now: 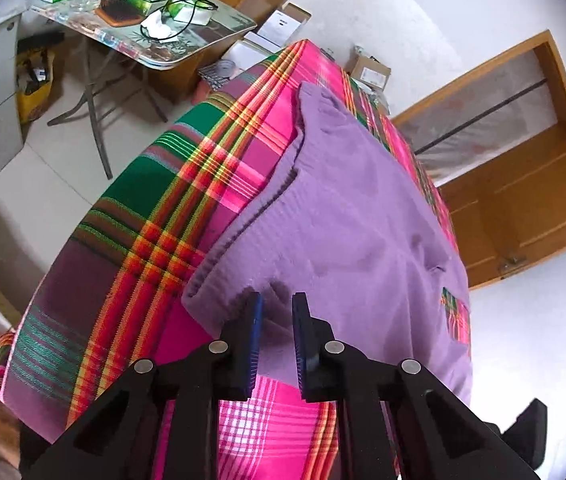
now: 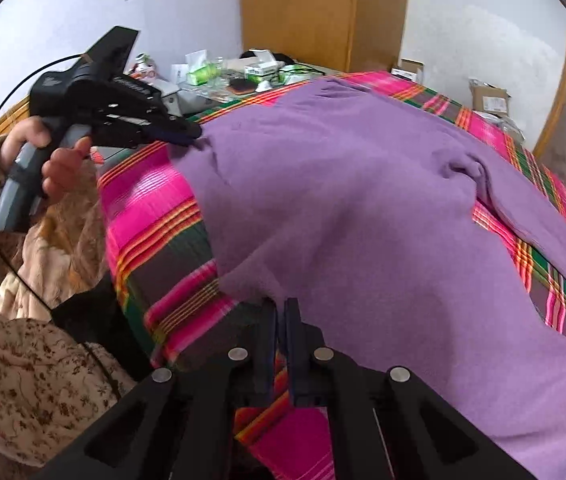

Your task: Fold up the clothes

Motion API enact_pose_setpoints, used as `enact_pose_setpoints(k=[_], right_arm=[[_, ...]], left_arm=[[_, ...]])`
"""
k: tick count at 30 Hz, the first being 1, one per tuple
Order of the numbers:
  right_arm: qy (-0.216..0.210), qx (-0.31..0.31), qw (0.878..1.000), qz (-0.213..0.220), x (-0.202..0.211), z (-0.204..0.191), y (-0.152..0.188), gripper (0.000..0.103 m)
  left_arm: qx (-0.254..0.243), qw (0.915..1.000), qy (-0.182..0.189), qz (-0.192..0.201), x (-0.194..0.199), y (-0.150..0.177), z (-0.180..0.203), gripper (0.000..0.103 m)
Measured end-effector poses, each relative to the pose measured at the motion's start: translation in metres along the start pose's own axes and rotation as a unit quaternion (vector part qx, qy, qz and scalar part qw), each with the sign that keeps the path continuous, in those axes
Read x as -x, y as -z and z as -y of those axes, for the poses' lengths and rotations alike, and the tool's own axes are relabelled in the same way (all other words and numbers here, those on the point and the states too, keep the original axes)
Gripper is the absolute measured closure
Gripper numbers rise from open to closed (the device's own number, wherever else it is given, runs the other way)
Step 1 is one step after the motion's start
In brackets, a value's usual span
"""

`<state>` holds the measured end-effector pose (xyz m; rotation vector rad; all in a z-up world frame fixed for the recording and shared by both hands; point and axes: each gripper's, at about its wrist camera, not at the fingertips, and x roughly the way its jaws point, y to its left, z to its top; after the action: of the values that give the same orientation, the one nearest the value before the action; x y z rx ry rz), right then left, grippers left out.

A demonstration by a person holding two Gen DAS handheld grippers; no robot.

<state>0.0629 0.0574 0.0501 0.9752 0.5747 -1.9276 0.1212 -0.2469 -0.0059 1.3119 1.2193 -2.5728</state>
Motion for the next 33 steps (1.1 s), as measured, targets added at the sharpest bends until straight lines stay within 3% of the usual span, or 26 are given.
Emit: enact_pose_setpoints(k=[4,11,14,16,20,23,31,33], right_arm=[[0.003,0.0,1.0,-0.003,0.001,0.004,-0.003,0.095],[-0.026,-0.048,0.998,0.012,0.031,0.037,0.004,0.082],[0.022,-0.093,0.995,0.02,0.048,0.066,0.017,0.08],[0.07,-0.137,0.988,0.022,0.059,0.09,0.032,0.079],[0.15,-0.245,0.957,0.035,0.082,0.137,0.07,0.078],[0.195,-0.313,0.928,0.059,0.104,0.163,0.1,0.068],[0.345,-0.47,0.808,0.087,0.159,0.223,0.192,0.063],[0.356,-0.49,0.79,0.092,0.166,0.231,0.207,0.061]], left_arm=[[0.002,1.0,-0.005,0.0,-0.001,-0.002,-0.003,0.084],[0.018,0.9998,0.001,0.003,-0.003,-0.005,-0.005,0.086],[0.029,0.9995,-0.005,0.015,-0.002,-0.008,-0.01,0.098],[0.019,0.9993,-0.017,0.029,0.001,-0.009,-0.009,0.1],[0.017,0.999,-0.02,0.036,0.002,-0.011,-0.009,0.1],[0.012,0.999,-0.021,0.038,0.003,-0.011,-0.005,0.1],[0.008,0.999,-0.031,0.032,-0.004,-0.01,0.006,0.097],[0.008,0.999,-0.035,0.027,-0.008,-0.009,0.007,0.097]])
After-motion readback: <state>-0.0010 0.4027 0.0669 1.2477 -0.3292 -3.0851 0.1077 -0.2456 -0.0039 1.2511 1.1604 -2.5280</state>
